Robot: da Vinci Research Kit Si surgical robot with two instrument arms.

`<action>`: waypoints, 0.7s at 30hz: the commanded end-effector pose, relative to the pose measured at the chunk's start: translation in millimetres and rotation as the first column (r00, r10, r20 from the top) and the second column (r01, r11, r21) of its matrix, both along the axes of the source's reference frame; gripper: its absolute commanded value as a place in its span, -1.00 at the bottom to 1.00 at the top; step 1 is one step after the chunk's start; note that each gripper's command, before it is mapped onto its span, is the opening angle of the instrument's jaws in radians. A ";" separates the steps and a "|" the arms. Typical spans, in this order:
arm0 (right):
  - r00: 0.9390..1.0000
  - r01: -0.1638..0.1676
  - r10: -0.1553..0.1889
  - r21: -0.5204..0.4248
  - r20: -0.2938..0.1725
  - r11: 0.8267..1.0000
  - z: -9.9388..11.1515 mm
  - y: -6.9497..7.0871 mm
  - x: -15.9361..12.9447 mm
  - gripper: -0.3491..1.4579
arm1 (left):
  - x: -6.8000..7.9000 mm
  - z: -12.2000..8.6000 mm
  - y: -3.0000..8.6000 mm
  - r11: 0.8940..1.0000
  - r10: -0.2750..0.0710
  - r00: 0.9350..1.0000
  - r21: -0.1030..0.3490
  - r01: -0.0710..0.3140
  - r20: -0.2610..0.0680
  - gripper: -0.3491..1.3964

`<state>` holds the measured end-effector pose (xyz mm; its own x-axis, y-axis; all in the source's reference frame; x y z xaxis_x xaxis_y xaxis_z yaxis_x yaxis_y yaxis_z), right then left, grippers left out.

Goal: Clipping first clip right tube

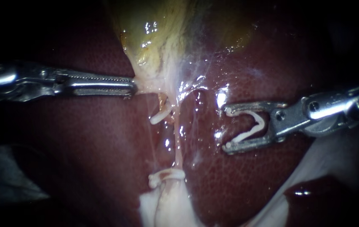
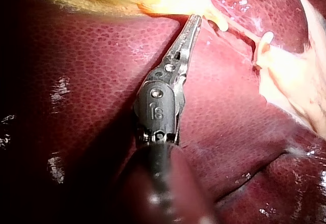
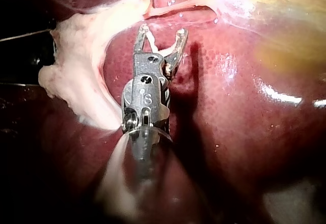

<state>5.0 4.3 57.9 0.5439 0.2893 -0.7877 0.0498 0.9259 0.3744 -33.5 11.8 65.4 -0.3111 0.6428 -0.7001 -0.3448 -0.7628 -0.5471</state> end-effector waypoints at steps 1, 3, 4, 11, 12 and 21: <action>1.000 0.000 0.000 0.000 0.000 1.000 0.0 0.0 -0.1 -0.07 | 0.3 -0.4 0.2 1.000 0.001 1.000 0.002 -0.001 0.001 -1.00; 1.000 0.000 0.000 0.000 0.000 1.000 0.0 0.0 -0.1 -0.07 | 0.6 -1.0 0.4 1.000 0.002 1.000 0.005 -0.002 0.003 -1.00; 1.000 0.000 0.000 0.000 0.000 1.000 0.0 0.0 -0.1 -0.07 | 0.9 -1.6 0.7 1.000 0.004 1.000 0.009 -0.004 0.005 -1.00; 1.000 0.007 -0.007 0.006 -0.005 1.000 0.1 0.0 0.1 -0.07 | 3.4 -6.3 2.5 0.999 -0.031 0.999 0.011 0.030 0.028 -1.00; 1.000 0.011 -0.011 0.009 -0.008 1.000 0.1 0.0 0.2 -0.07 | 3.6 -6.8 2.6 0.999 -0.033 0.999 0.005 0.033 0.032 -1.00; 0.997 0.065 -0.063 0.050 -0.045 0.997 1.2 -1.0 2.7 -0.07 | 3.6 -7.3 2.6 0.999 -0.037 0.999 0.000 0.038 0.034 -1.00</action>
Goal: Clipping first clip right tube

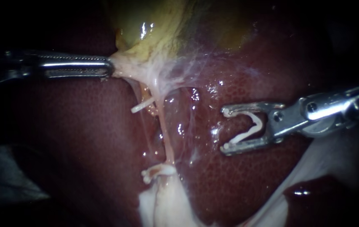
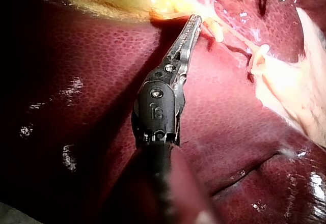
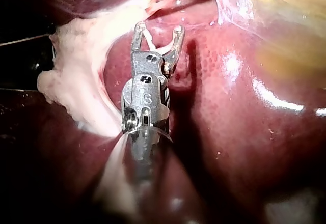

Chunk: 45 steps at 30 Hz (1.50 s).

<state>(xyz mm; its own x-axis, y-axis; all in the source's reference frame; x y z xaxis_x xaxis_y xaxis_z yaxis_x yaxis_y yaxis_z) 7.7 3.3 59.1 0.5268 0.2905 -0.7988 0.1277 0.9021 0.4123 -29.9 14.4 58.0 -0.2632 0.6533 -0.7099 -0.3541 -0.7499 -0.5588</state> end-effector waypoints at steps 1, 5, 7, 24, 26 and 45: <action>1.000 -0.003 0.003 0.017 0.003 1.000 0.3 -0.2 0.4 -0.08 | -0.1 0.1 0.0 1.000 0.000 1.000 -0.001 0.000 0.000 -1.00; 1.000 -0.003 0.004 0.079 -0.011 0.997 1.6 -1.2 2.3 -0.09 | -0.1 0.1 0.0 1.000 -0.001 1.000 -0.001 0.001 0.000 -1.00; 1.000 -0.007 0.009 0.101 -0.013 0.995 2.4 -1.8 3.4 -0.09 | -0.1 0.1 0.0 1.000 -0.001 1.000 -0.001 0.001 0.000 -1.00; 0.995 -0.073 0.091 0.323 -0.042 0.944 9.1 -3.6 8.6 -0.09 | -0.3 -0.1 0.0 1.000 -0.003 1.000 0.000 0.003 -0.001 -1.00; 0.991 -0.071 0.110 0.382 -0.081 0.921 9.3 -3.8 8.9 -0.09 | -0.3 -0.1 0.0 1.000 -0.003 1.000 0.000 0.003 -0.001 -1.00; 0.959 -0.039 0.199 0.605 -0.199 0.795 8.1 -5.0 10.6 -0.09 | -0.5 -0.1 -0.1 1.000 -0.004 1.000 -0.001 0.004 -0.002 -1.00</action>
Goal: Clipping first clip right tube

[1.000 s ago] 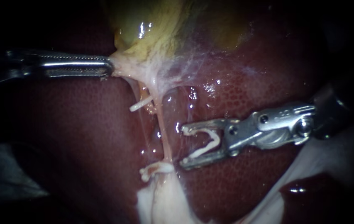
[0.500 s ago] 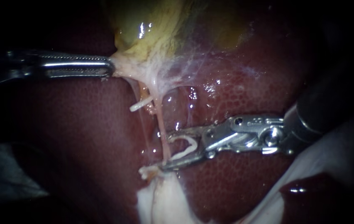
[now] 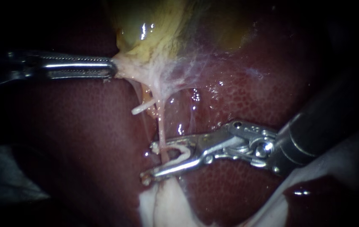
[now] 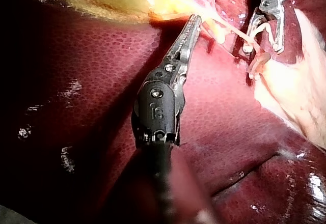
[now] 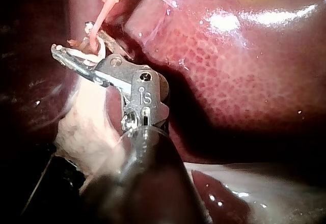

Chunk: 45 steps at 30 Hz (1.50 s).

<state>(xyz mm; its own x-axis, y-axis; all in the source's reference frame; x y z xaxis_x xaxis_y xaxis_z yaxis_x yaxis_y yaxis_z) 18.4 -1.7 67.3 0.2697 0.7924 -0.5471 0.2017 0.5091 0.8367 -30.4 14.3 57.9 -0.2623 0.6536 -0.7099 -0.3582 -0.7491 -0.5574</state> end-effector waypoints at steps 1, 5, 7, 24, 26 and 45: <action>1.000 0.002 -0.002 0.010 -0.005 1.000 -0.2 0.0 0.1 -0.09 | 0.0 0.0 0.0 1.000 0.000 1.000 0.000 0.000 0.000 -1.00; 1.000 0.017 -0.016 0.036 -0.019 0.999 -0.6 -0.3 0.3 -0.11 | 0.0 0.0 0.0 1.000 0.000 1.000 0.000 0.000 0.000 -1.00; 0.999 0.035 -0.033 0.041 -0.027 0.999 -0.5 -0.3 0.3 -0.11 | -0.1 0.0 0.0 1.000 0.000 1.000 0.000 0.000 0.000 -1.00; 0.998 0.057 -0.055 0.083 -0.024 0.995 -0.2 -0.5 0.5 -0.23 | -0.3 0.2 -0.1 1.000 -0.001 1.000 -0.001 0.001 -0.001 -1.00; 0.998 0.058 -0.056 0.083 -0.024 0.995 -0.2 -0.5 0.4 -0.28 | -0.3 0.2 -0.1 1.000 -0.001 1.000 -0.001 0.001 -0.001 -1.00; 0.998 0.066 -0.068 0.171 0.003 0.983 -0.2 -0.6 -0.9 -1.00 | -0.3 0.2 -0.1 1.000 -0.002 1.000 -0.001 0.002 -0.001 -1.00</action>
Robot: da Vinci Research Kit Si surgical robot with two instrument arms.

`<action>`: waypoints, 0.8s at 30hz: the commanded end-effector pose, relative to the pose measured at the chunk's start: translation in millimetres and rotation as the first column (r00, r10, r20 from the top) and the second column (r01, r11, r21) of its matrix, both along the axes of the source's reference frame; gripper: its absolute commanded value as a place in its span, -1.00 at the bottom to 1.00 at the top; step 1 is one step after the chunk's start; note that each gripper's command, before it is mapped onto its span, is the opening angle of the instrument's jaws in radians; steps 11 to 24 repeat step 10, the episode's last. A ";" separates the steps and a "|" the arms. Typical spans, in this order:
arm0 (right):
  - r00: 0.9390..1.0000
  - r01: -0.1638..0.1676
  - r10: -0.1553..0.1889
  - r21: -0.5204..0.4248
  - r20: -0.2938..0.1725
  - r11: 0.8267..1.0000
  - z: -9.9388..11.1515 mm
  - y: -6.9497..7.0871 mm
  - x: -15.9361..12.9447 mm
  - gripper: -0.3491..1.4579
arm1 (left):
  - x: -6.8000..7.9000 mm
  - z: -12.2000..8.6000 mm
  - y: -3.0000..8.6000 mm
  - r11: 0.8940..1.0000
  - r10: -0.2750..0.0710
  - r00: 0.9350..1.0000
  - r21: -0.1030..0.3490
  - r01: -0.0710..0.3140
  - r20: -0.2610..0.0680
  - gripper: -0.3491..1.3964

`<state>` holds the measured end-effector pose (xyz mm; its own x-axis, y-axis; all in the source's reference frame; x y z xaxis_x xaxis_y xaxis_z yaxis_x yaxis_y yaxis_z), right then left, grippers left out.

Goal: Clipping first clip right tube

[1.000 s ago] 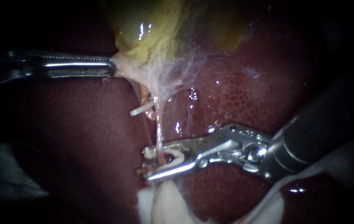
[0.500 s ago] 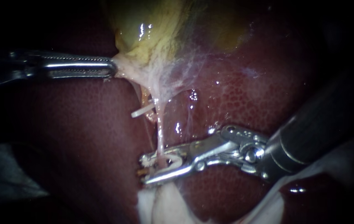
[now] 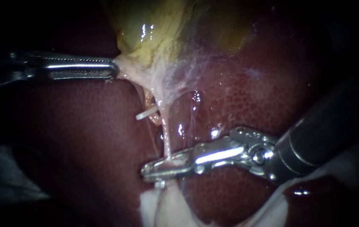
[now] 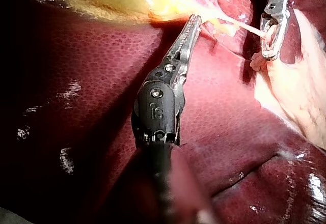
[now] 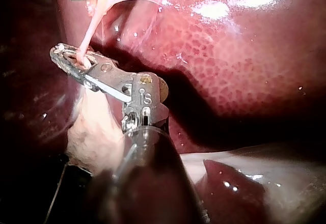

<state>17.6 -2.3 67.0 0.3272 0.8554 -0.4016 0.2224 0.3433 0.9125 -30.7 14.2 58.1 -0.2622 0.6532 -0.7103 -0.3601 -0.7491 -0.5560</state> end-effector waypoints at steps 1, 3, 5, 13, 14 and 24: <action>1.000 0.004 -0.004 -0.002 0.003 1.000 0.1 0.0 -0.1 -1.00 | 0.0 0.0 0.0 1.000 0.000 1.000 0.000 0.000 0.000 -1.00; 1.000 0.005 -0.005 -0.002 0.003 1.000 0.1 0.0 -0.1 -1.00 | 0.0 0.0 0.0 1.000 0.000 1.000 0.000 0.000 0.000 -1.00; 1.000 0.005 -0.005 -0.002 0.002 1.000 0.1 0.0 -0.1 -1.00 | 0.0 0.0 0.0 1.000 0.000 1.000 0.000 0.000 0.000 -1.00; 1.000 0.007 -0.007 -0.003 0.001 1.000 0.2 -0.1 -0.1 -1.00 | 0.0 0.0 0.0 1.000 0.000 1.000 0.000 0.000 0.000 -1.00; 1.000 0.007 -0.007 -0.003 0.001 1.000 0.2 -0.1 -0.1 -1.00 | 0.0 0.0 0.0 1.000 0.000 1.000 0.000 0.000 0.000 -1.00; 1.000 0.007 -0.007 -0.003 0.001 1.000 0.2 -0.1 -0.1 -1.00 | 0.0 0.0 0.0 1.000 0.000 1.000 0.000 0.000 0.000 -1.00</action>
